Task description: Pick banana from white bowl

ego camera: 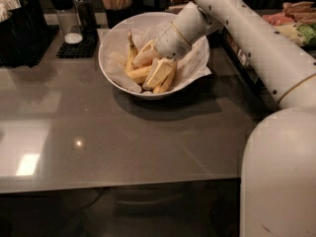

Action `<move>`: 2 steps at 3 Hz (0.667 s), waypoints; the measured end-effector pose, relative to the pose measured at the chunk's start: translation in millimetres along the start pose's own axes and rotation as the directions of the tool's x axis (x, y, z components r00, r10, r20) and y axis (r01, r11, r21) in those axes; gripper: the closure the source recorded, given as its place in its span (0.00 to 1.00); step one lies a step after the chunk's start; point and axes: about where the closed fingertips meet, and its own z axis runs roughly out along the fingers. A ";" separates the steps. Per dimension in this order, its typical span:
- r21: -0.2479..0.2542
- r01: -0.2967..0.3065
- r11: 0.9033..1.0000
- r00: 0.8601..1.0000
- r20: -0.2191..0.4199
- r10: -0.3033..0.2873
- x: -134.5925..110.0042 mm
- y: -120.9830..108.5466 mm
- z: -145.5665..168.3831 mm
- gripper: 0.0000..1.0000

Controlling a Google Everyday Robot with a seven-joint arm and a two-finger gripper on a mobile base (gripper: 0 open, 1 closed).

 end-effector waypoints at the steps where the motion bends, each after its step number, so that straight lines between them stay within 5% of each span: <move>1: -0.002 -0.011 1.000 1.000 0.005 0.011 2.3 4.5 2.4 0.55; 2: 0.043 -0.013 0.999 1.000 -0.008 0.013 -6.2 8.4 -16.0 0.78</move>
Offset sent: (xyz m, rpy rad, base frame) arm -0.0168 -0.0261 0.0456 0.0067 -0.0715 -0.0868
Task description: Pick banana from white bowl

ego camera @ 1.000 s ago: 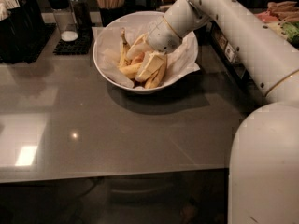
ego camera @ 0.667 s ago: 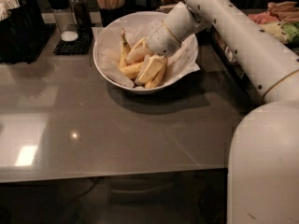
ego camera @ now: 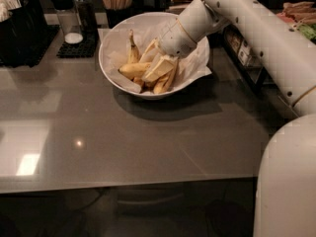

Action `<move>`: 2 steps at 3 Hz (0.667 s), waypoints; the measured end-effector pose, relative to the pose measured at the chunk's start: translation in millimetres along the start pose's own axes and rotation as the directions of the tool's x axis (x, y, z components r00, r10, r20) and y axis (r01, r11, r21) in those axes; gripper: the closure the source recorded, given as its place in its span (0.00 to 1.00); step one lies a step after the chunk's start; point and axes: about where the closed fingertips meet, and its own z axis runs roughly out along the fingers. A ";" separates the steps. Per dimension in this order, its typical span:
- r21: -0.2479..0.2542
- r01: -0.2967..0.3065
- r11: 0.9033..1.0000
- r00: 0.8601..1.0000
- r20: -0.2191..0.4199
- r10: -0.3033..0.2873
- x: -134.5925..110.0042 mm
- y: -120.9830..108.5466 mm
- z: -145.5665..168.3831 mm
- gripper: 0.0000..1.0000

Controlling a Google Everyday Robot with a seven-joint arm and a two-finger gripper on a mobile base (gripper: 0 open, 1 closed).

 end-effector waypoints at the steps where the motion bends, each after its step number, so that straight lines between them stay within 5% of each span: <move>1: 0.077 0.031 0.997 0.999 -0.021 -0.029 -18.6 1.7 -32.2 0.99; 2: 0.137 0.058 0.989 0.998 -0.013 -0.057 -38.3 5.7 -62.1 1.00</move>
Offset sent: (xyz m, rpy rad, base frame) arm -0.0270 -0.0372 0.1145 0.0764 -0.2062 -0.0842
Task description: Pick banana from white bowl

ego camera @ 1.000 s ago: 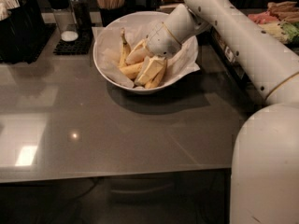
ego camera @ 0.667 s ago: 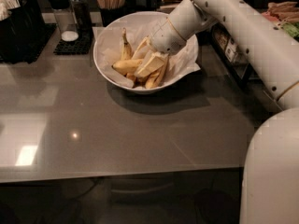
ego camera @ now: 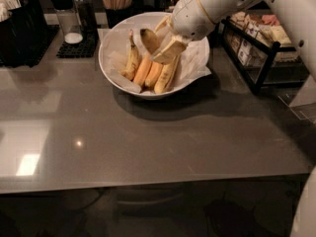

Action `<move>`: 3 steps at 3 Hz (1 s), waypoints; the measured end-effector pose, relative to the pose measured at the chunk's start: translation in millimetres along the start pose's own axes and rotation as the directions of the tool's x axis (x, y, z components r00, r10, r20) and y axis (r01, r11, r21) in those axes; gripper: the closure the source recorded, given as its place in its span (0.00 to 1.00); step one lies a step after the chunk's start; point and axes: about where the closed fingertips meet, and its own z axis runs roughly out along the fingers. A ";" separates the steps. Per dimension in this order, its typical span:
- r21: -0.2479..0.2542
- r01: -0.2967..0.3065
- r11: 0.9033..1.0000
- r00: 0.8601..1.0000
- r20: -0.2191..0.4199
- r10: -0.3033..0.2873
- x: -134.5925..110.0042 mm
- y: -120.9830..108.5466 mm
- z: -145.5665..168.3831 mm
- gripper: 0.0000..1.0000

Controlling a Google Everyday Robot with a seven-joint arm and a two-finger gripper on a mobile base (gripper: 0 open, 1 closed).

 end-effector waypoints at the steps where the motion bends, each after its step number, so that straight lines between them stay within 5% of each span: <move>1: 0.042 -0.003 0.999 1.000 -0.004 0.003 -16.6 15.4 -33.5 1.00; 2: 0.097 -0.031 0.995 0.997 0.071 0.024 -27.1 39.4 -55.9 1.00; 3: 0.182 -0.070 0.981 0.980 0.197 0.034 -34.2 64.9 -74.4 1.00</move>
Offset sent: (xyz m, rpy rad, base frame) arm -0.0896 -0.0696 0.0619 0.2625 -0.0237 -0.1361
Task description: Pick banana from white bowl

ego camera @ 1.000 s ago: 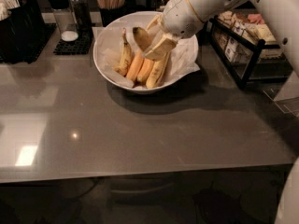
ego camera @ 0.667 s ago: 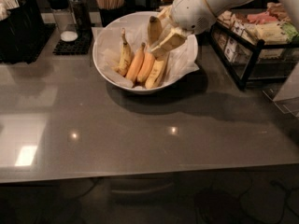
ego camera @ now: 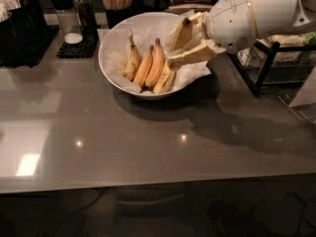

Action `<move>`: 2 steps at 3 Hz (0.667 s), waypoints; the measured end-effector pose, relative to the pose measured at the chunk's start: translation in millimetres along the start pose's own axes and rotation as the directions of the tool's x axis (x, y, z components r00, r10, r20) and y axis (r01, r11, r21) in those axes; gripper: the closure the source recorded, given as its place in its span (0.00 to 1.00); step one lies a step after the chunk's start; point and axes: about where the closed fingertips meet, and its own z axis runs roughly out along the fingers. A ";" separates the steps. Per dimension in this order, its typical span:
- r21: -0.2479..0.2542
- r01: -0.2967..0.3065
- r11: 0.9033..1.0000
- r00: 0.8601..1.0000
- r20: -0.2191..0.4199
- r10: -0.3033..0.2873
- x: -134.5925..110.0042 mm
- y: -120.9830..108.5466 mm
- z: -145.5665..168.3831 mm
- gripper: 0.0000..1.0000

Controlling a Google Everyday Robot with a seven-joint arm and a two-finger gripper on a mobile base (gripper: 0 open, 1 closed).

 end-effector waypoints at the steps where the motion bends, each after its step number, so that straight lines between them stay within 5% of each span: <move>1: 0.107 -0.011 0.994 0.990 0.144 -0.005 -8.8 17.7 -15.8 1.00; 2: 0.213 -0.033 0.977 0.981 0.196 -0.009 -15.6 34.9 -40.0 1.00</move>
Offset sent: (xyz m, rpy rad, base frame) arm -0.0744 -0.0606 0.0287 0.3709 -0.1539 -0.2002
